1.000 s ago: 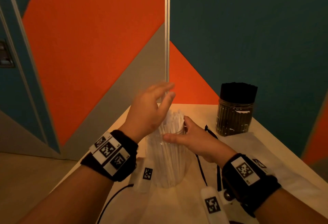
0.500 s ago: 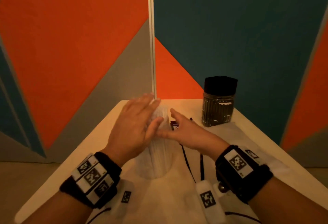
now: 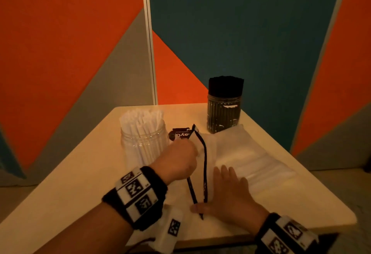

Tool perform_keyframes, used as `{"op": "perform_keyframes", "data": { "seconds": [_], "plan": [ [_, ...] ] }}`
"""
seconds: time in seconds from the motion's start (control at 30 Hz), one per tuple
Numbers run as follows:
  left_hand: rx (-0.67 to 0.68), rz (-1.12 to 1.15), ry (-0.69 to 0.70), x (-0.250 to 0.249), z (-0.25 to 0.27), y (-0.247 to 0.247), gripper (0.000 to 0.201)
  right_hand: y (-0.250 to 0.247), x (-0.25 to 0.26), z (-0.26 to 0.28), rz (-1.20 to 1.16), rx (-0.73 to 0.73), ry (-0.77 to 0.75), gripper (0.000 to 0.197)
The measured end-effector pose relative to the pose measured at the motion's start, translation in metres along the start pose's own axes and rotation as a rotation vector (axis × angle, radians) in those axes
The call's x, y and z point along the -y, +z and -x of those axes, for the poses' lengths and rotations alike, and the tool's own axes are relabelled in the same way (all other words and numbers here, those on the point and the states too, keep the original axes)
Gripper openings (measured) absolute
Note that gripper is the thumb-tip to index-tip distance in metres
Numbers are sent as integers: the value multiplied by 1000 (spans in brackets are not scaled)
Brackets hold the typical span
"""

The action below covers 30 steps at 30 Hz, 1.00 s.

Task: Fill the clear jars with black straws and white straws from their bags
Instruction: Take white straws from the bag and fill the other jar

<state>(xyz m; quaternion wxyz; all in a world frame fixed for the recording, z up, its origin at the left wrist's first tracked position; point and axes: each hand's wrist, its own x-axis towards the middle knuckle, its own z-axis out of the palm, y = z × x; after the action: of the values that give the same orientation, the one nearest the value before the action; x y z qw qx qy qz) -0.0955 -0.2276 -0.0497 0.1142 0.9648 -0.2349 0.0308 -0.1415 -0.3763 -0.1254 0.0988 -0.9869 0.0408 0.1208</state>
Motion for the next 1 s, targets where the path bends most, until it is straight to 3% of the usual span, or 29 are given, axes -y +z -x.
{"op": "perform_keyframes", "data": {
  "seconds": [0.1, 0.27, 0.4, 0.5, 0.6, 0.67, 0.77, 0.87, 1.0],
  "plan": [
    [212, -68, 12, -2, -16, 19, 24, 2, -8, 2, -13, -10, -29, 142],
    [202, -69, 37, -13, -50, 33, 17, 7, -19, 6, -72, -22, -102, 139],
    [323, -52, 67, -26, -69, 37, 27, 9, -27, 6, -100, -36, -181, 133],
    [393, -73, 81, -33, -77, 37, 37, 11, -34, 5, -104, -66, -204, 140],
    [474, -91, 106, -38, -83, 41, 29, 11, -39, 4, -2, -86, -162, 150],
    [526, -62, 72, -38, -85, 44, 16, 12, -42, 3, -14, -100, -147, 152],
    [600, -17, -24, -38, -85, 43, 21, 12, -47, 3, -117, -118, -145, 150],
    [659, 109, -90, -40, -83, 43, 14, 12, -49, 2, -164, -131, -148, 151],
    [667, 164, -94, -43, -79, 42, 20, 14, -50, 2, -179, -160, -158, 149]
  ]
}}
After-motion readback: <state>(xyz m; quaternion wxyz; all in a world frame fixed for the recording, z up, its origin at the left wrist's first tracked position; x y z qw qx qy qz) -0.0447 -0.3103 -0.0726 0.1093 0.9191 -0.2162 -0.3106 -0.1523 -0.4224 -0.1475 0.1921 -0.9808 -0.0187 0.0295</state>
